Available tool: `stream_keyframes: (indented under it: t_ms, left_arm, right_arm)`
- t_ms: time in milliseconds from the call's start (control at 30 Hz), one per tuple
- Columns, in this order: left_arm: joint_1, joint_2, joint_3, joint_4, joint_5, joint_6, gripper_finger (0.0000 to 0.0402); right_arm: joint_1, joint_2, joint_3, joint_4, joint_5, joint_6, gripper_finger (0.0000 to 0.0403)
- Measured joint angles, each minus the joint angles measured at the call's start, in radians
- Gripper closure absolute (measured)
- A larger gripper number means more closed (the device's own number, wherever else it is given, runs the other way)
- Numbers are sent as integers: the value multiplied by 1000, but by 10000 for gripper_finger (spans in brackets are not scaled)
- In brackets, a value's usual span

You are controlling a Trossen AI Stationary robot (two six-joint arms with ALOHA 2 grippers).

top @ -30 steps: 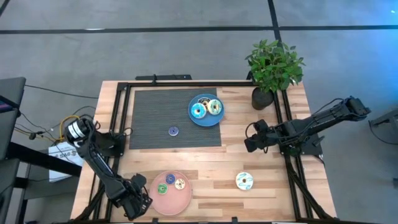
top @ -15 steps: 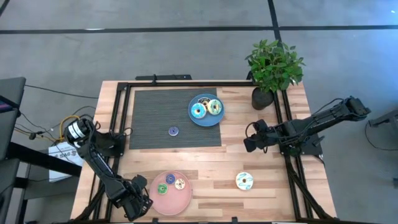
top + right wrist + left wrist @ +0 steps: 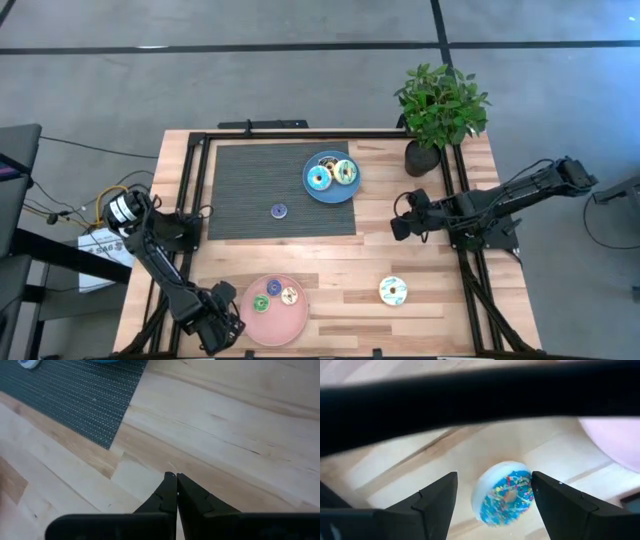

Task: Pick & Place donuts
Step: Put the small light blue donut on the pink plate

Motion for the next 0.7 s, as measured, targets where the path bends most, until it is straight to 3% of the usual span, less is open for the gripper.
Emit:
stream_keyframes:
  t_ms: [200,700]
  left_arm:
    - [0,0,48,-118,0,20,155]
    - [1,8,48,-43,-42,42,137]
  right_arm:
    - [0,0,0,0,-1,0,402]
    - [0,0,0,9,0,0,402]
